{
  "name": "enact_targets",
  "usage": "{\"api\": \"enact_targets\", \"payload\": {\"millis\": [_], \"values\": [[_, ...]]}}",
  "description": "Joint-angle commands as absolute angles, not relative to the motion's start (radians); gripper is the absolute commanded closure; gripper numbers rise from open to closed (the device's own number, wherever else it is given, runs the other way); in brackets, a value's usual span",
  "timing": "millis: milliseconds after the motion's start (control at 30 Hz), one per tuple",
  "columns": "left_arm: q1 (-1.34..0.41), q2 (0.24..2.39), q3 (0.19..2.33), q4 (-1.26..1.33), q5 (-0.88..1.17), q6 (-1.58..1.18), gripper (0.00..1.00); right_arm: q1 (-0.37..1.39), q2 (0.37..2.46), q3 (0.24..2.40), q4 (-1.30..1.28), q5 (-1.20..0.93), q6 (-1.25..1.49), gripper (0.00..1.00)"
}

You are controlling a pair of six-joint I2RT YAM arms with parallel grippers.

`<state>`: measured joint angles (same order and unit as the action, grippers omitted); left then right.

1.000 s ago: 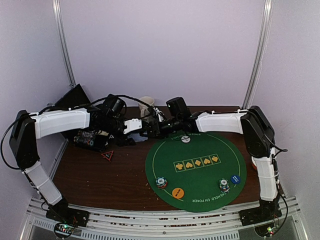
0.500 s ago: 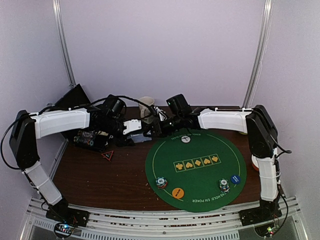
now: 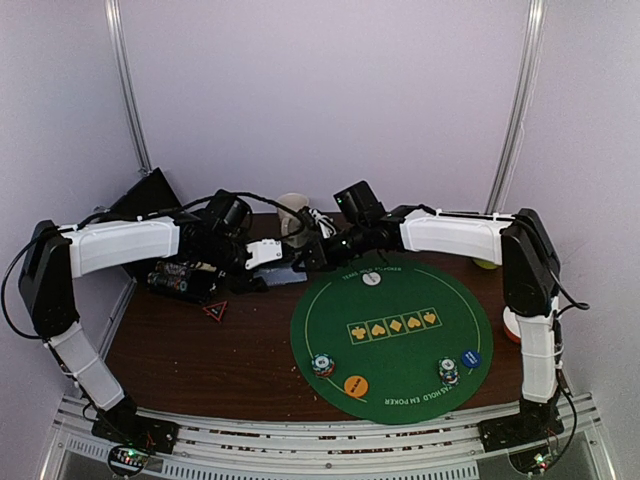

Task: Distribute texas hold em gaming equipment
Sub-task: Pick up the poker card from the face-down deck piles, then place the poker card in the small blind area.

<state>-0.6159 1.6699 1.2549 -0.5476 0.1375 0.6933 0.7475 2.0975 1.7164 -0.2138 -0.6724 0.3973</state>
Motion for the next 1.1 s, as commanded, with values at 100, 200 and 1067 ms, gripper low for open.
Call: {"api": "enact_targets", "payload": {"millis": [100, 200, 1067], "values": [[-0.61, 1.655, 1.247, -0.526, 0.145, 0.684, 0.43, 0.742, 2.052, 1.759, -0.314, -0.635, 0.348, 1.0], [-0.61, 1.655, 1.247, -0.525, 0.145, 0.684, 0.43, 0.742, 2.045, 1.782, -0.363, -0.635, 0.318, 1.0], [-0.599, 1.632, 1.223, -0.51, 0.149, 0.677, 0.43, 0.609, 1.839, 1.685, -0.568, -0.742, 0.161, 1.0]]}}
